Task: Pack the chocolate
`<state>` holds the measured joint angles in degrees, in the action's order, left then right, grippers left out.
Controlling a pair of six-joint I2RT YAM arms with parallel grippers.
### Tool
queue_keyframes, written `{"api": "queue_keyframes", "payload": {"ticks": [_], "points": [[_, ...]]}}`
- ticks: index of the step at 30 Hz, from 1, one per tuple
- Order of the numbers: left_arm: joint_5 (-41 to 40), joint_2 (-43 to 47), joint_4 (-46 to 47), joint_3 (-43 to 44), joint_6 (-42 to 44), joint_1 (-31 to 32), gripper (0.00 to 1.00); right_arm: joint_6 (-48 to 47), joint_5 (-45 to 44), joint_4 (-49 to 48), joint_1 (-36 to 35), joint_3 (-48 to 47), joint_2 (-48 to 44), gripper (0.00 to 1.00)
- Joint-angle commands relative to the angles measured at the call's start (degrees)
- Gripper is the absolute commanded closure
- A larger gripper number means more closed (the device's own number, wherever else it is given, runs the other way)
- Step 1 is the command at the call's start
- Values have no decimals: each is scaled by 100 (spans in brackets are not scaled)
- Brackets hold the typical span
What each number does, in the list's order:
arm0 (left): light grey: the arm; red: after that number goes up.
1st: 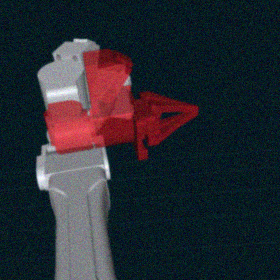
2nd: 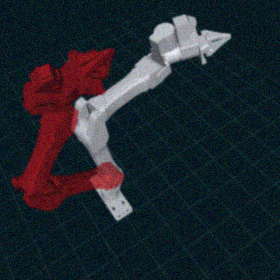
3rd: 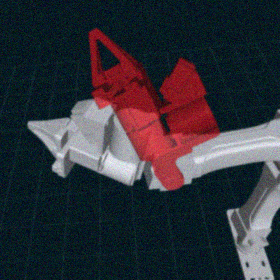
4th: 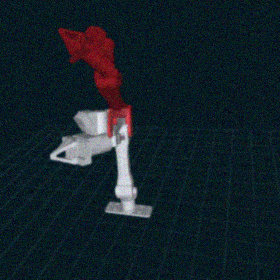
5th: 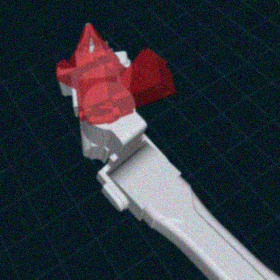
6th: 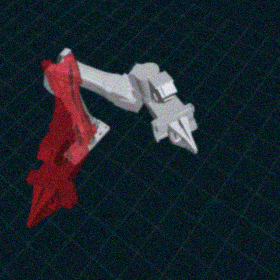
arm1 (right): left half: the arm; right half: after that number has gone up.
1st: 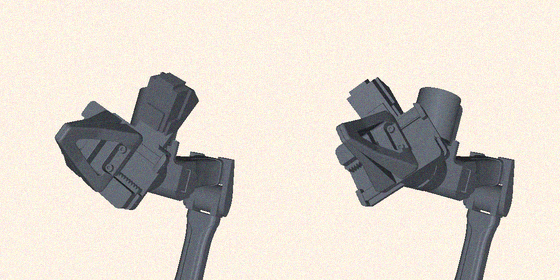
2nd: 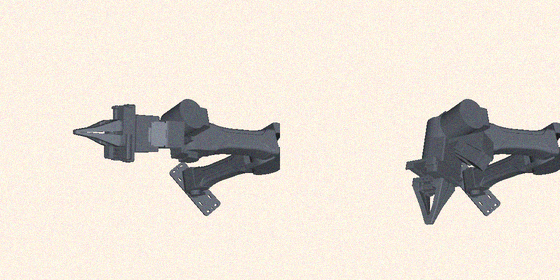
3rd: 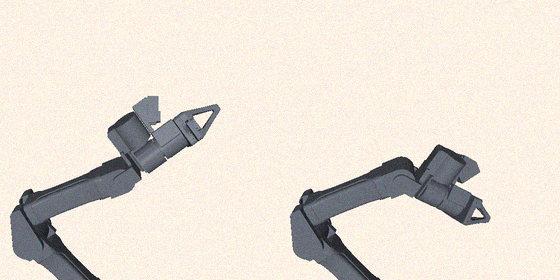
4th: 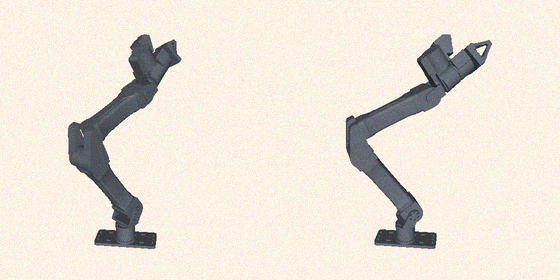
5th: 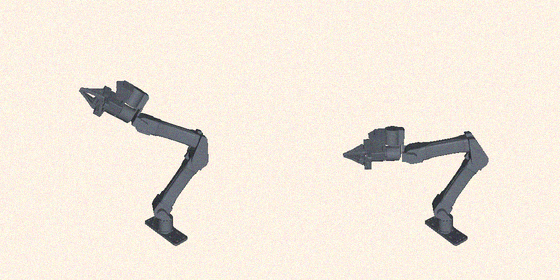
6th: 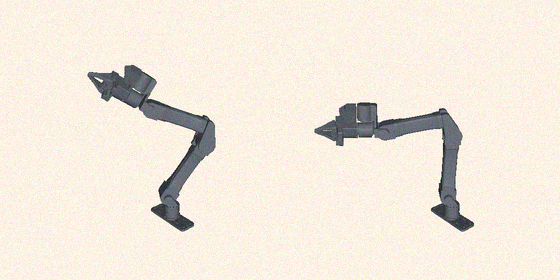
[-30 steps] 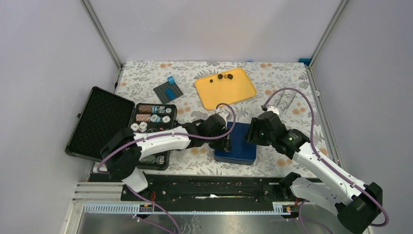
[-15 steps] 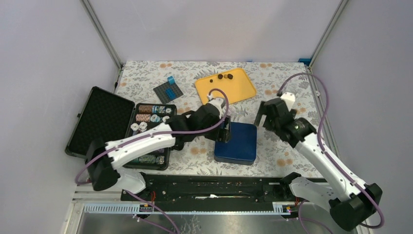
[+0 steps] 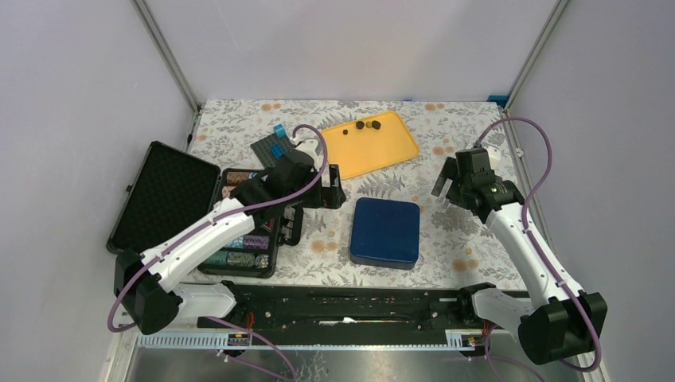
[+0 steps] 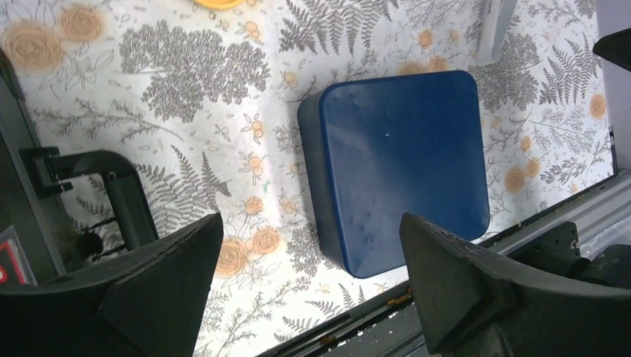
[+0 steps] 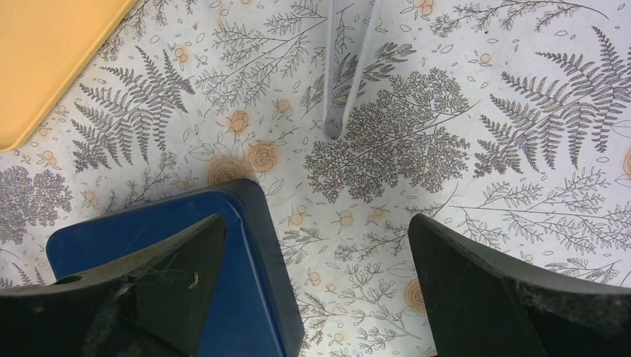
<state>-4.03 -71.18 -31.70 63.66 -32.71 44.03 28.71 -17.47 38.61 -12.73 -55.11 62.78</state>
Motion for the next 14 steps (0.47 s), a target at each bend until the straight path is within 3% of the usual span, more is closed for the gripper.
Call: {"api": "queue_keyframes", "payload": {"ticks": [1,14], "points": [[274,245,217,-107,-49,-152,3,-89,31,-120,14,-213,-69,0],[663,212,187,262,-102,-777,1,-176,-270,-243,17,-166,-590,0]]}}
